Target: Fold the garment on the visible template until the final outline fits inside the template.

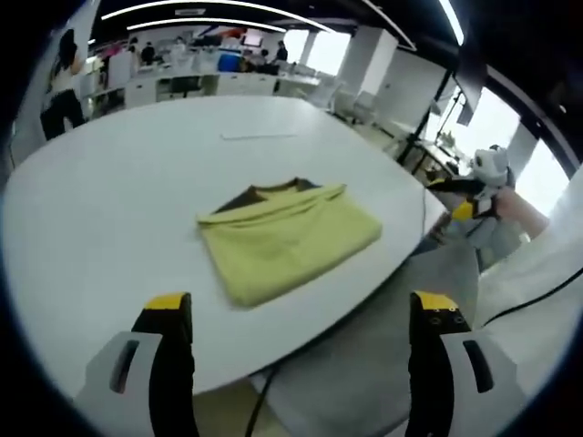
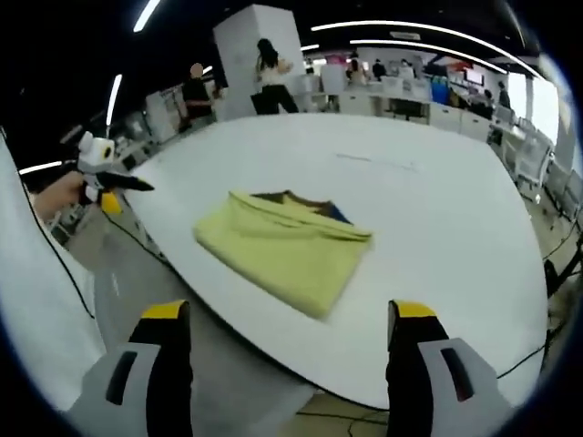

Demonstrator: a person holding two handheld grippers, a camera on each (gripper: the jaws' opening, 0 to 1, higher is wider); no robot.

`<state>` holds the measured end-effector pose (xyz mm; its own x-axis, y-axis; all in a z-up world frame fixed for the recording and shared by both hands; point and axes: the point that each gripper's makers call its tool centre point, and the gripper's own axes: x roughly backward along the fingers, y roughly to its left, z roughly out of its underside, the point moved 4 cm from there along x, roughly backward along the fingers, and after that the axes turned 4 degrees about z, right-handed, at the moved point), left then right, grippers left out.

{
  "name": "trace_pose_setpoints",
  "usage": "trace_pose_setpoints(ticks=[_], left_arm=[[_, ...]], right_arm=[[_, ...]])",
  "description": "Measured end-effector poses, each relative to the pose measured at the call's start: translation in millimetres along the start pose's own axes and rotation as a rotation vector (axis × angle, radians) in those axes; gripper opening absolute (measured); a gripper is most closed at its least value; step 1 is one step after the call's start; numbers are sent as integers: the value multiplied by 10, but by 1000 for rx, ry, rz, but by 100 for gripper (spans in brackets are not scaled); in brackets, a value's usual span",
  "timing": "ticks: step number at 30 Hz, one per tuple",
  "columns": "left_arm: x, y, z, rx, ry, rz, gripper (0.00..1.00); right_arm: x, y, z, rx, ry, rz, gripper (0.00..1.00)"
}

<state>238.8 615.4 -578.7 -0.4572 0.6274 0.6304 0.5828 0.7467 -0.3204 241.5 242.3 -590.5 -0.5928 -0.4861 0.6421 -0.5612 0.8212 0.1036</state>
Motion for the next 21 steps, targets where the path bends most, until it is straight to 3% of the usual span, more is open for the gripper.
trace_pose_setpoints(ticks=[21], left_arm=[[-322,383,-56,21,31,-43,84]], right_arm=[[-503,-315,-127,35,-14,-4,76]])
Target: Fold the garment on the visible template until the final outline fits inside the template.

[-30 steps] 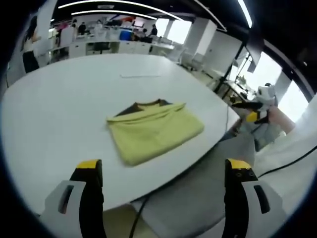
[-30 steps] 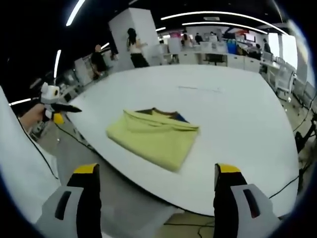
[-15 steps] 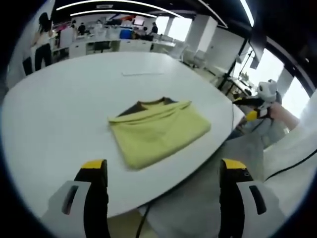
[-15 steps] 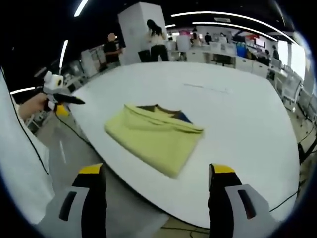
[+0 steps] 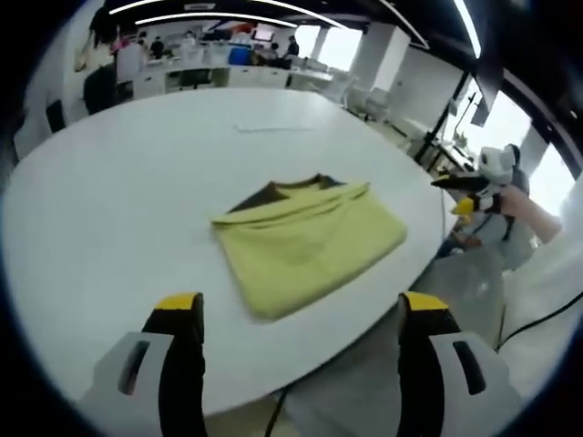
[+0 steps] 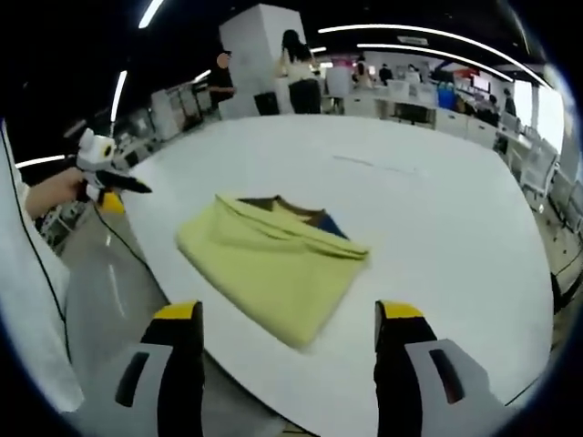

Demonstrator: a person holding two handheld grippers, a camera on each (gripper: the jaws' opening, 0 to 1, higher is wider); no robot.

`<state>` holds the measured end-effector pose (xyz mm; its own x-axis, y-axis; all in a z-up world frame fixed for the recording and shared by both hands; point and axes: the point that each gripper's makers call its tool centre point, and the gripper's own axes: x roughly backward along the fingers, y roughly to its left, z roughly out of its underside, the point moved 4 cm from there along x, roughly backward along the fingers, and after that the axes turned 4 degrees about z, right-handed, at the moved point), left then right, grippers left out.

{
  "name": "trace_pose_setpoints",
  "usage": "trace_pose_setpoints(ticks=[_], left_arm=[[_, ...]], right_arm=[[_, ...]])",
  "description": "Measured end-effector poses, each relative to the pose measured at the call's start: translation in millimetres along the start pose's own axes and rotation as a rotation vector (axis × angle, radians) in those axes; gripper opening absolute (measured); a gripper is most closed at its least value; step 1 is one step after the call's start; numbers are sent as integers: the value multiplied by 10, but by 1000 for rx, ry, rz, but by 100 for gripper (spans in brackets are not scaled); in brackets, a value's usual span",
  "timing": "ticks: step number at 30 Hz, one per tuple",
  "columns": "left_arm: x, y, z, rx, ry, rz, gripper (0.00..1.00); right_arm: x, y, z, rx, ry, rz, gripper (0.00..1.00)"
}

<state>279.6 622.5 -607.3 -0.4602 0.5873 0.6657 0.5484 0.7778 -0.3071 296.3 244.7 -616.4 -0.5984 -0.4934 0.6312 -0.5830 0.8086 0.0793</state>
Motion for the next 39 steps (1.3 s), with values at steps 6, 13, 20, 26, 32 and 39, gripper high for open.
trace_pose_setpoints(ticks=[6,13,20,26,32,39], left_arm=[[-130,116,-20,-3,18,-11,82],[-261,240,-45,-9,34,-17,79],[-379,351,-79,-11,36,-21,75],[-477,444,-98,-18,45,-28,72],[-588,576,-140,-47,48,-43,69],[-730,703,-179,-79,55,-50,65]], right_arm=[[-128,-58,5,1,16,4,72],[-272,-121,21,21,31,10,69],[-406,-238,-23,43,30,19,65],[-534,-328,-44,76,42,23,62],[-684,-412,-38,112,54,31,59],[-835,-506,-30,113,51,36,55]])
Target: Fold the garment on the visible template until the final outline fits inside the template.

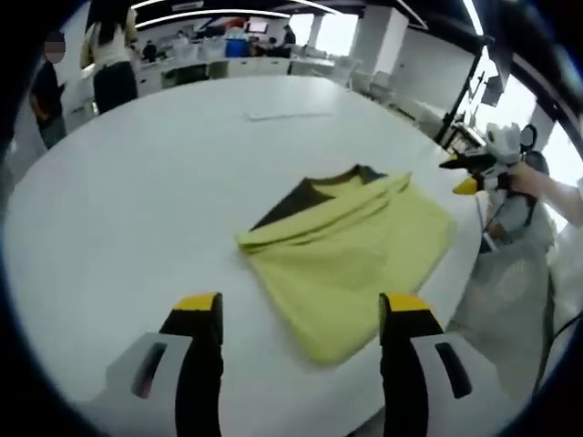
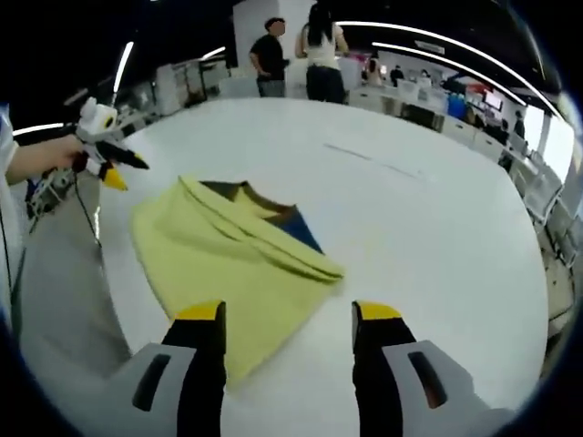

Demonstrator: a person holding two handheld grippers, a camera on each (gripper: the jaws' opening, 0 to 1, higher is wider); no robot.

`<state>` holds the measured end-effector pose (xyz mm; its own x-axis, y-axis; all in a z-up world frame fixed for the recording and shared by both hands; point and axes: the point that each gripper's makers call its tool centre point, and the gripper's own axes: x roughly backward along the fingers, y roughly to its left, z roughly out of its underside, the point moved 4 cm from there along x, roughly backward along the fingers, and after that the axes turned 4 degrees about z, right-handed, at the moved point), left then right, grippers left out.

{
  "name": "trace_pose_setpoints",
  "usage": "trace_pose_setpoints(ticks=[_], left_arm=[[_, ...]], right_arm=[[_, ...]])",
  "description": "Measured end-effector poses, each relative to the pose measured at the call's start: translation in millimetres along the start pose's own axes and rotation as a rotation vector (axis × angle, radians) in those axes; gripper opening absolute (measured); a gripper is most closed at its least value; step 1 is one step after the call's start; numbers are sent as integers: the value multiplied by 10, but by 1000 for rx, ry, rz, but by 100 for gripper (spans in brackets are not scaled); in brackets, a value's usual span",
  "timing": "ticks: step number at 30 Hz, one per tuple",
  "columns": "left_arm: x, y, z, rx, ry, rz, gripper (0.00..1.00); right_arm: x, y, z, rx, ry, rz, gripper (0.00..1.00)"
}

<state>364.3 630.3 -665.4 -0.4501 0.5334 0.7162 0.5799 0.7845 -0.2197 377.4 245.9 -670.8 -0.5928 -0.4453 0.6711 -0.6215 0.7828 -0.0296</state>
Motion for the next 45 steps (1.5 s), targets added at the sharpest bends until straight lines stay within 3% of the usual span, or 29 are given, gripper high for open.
trace_pose_setpoints(ticks=[25,33,45], left_arm=[[-407,349,-153,-67,-5,-24,53],[-527,446,-198,-108,-2,-33,45],[-602,536,-213,-91,-3,-42,29]], right_arm=[[-462,-246,-39,74,20,-3,45],[-584,-306,-36,100,29,-6,42],[-683,-355,-25,125,39,-4,31]])
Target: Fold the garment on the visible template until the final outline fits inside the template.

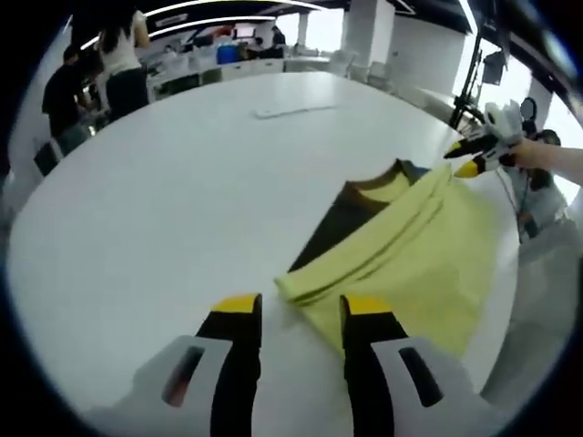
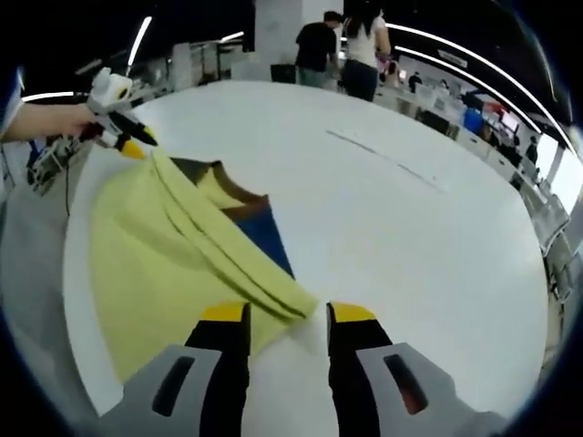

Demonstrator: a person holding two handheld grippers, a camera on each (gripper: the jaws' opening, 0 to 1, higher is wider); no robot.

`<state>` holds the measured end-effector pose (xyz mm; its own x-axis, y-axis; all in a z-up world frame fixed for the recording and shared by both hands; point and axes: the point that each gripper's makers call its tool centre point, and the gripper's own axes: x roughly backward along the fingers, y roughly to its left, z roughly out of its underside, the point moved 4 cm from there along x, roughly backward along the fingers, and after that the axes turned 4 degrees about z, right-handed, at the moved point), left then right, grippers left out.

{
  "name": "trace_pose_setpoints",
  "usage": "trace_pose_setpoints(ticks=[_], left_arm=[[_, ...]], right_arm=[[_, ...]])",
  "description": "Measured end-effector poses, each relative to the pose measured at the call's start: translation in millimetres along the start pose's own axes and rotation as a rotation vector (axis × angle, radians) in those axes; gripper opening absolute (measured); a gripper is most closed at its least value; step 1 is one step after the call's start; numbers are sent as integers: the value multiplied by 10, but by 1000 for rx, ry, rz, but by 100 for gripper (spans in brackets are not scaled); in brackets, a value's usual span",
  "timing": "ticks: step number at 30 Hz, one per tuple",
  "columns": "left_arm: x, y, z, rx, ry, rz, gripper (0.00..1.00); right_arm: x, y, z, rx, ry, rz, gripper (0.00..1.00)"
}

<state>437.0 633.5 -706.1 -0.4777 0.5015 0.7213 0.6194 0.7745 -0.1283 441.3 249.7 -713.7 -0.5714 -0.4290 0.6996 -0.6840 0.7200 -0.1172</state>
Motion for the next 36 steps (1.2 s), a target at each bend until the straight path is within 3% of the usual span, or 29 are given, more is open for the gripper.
trace_pose_setpoints(ticks=[11,17,29,36], left_arm=[[-40,51,20,17,5,-6,16],[-69,60,12,19,8,-6,1],[-57,69,-37,45,23,-14,0],[-67,117,-120,83,44,11,0]], right_arm=[[-63,-64,23,29,9,21,19],[-62,-109,2,40,-2,45,9],[-14,-155,-29,62,-5,53,3],[-40,-196,-53,21,11,21,2]])
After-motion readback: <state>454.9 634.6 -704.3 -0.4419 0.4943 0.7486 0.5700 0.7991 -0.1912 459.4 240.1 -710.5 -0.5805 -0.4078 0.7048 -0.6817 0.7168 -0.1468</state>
